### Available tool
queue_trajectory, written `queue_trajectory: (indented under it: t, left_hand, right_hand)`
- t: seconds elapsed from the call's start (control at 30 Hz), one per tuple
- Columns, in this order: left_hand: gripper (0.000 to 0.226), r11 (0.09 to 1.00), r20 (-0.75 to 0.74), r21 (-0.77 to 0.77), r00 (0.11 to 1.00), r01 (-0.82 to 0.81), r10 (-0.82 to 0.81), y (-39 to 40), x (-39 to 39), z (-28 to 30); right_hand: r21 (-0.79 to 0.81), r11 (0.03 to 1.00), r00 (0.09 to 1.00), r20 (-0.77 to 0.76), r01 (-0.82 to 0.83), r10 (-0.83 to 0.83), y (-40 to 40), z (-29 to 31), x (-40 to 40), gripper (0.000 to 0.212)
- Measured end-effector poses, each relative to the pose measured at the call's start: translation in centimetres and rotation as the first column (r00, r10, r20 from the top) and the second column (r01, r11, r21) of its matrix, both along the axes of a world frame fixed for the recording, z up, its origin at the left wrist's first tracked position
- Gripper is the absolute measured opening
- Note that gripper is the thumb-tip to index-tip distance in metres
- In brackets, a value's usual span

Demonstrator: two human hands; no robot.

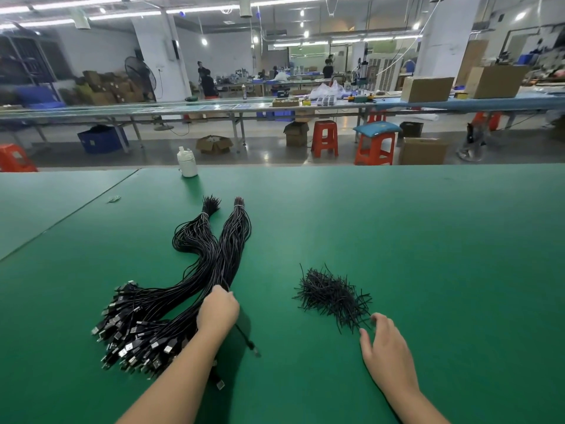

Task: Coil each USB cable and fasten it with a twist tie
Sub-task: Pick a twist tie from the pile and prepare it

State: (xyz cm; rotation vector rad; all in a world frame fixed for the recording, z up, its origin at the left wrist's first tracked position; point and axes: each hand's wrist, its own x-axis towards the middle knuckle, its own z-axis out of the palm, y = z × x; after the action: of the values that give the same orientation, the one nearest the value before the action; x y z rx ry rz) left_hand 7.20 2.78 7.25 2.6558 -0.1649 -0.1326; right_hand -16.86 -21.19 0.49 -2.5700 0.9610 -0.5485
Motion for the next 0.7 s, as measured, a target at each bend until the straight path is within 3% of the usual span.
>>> queue_trajectory:
  t: [0.07,0.3,0.4,0.5,0.6,0.7]
  left_hand:
    - [0.024,0.998,-0.064,-0.038,0.997,0.048,-0.051,-0.6,-1.0,-0.3]
    - [0.048,0.935,-0.066,0.219,0.96,0.28,-0.272,-2.3,-6.7,-2.5]
    - [0.054,0.897,-0.013,0.244,0.926,0.369,-0.377,-3.2,-9.6,-1.4]
    - [0.062,0.857,0.041,0.217,0.872,0.468,-0.487,-4.2,-12.7,0.8]
    - [0.048,0.809,0.07,0.078,0.806,0.583,-0.588,-4.6,-14.5,3.4]
    - [0.016,0.794,-0.028,-0.144,0.799,0.591,-0.601,-4.5,-14.3,6.7]
  right_hand:
    - [0.003,1.0,1.0,0.006,-0.001,0.001,0.0,0.1,-0.1,0.044]
    - [0.017,1.0,1.0,0.017,-0.006,0.005,0.2,0.5,-0.3,0.04]
    - [-0.037,0.997,0.996,0.056,-0.063,0.065,0.4,1.1,-0.6,0.039]
    - [-0.041,0.967,0.955,0.15,-0.253,0.256,1.7,2.5,-0.7,0.064]
    - [0.097,0.841,0.823,0.291,-0.533,0.488,4.2,5.2,-0.5,0.088]
    - [0.258,0.698,0.736,0.374,-0.668,0.565,5.8,7.4,-0.5,0.078]
